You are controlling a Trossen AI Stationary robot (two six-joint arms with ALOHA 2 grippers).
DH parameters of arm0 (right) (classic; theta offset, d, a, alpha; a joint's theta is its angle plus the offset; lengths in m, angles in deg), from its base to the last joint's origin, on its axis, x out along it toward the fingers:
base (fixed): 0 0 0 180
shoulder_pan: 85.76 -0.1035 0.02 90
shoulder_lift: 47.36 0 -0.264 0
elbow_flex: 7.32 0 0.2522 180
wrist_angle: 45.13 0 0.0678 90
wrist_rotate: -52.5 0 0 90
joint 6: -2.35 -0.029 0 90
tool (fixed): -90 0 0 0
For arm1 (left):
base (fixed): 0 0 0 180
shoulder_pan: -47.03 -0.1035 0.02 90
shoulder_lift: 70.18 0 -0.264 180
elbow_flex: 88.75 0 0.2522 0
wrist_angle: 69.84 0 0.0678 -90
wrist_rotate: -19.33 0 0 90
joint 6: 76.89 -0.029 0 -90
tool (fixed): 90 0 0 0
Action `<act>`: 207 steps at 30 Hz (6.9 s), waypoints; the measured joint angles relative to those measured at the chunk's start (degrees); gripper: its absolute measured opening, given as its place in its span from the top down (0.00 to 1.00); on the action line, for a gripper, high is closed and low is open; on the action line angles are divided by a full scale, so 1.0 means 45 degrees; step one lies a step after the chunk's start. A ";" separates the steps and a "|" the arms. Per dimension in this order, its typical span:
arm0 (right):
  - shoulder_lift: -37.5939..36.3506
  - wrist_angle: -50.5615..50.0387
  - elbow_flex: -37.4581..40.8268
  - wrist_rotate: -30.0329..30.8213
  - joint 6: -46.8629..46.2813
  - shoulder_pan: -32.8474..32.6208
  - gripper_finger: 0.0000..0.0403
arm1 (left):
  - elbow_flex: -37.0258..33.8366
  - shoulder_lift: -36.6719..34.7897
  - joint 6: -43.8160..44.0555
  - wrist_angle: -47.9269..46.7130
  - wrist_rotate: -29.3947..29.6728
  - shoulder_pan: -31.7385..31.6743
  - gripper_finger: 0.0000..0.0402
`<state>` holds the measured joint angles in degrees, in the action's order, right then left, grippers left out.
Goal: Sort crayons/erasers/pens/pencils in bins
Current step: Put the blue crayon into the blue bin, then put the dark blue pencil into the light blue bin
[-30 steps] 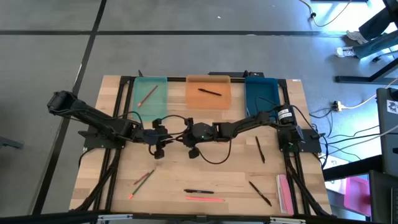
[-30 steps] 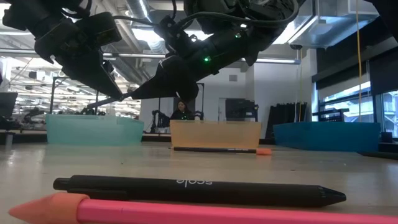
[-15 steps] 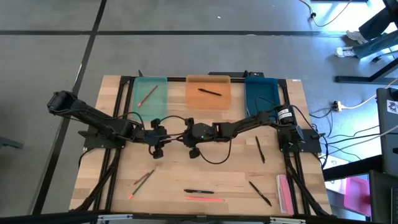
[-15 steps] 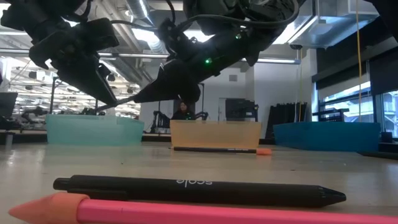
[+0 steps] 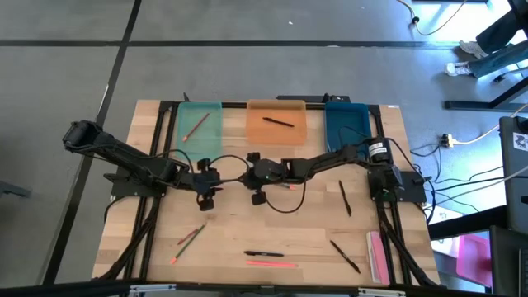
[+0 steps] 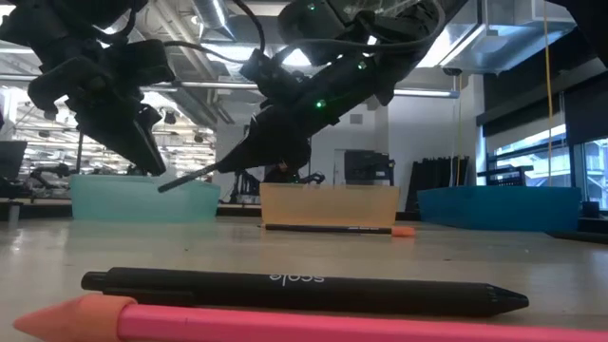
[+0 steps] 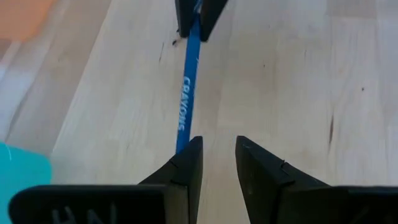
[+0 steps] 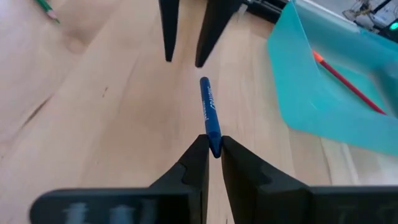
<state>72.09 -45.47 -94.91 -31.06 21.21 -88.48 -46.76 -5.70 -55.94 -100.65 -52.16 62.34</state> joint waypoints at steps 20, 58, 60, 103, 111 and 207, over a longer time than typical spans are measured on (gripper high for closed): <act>-0.3246 -0.7563 -0.0039 0.4963 -0.5368 0.0112 0.89 | 0.0000 0.0000 0.0253 -0.0621 0.0082 0.0033 0.78; -0.5508 -1.9099 0.3911 0.6851 -1.8901 0.3888 0.89 | 0.0000 0.0000 -0.2783 0.3059 0.1297 0.0029 0.78; -0.5501 -1.8661 0.3996 0.6837 -1.8570 0.3895 0.89 | 0.0000 0.0000 -0.2783 0.3058 0.1297 0.0029 0.78; -0.5483 -1.6404 0.3431 0.7081 -1.6442 0.3872 0.78 | 0.0000 -0.0027 -0.2414 0.2940 0.1297 0.0029 0.78; -0.5483 -1.6373 0.1534 0.7107 -1.4112 0.1860 0.78 | 0.0005 -0.1047 -0.2356 0.2715 0.1295 0.0031 0.78; -0.3354 -0.8331 0.3780 0.0913 -0.7843 -0.1083 0.89 | 0.0005 -0.1836 -0.2783 0.1949 0.1302 0.0606 0.78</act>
<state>57.00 -82.96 -77.90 -26.95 -14.08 -93.35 -46.74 -13.96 -68.47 -91.88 -46.31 65.07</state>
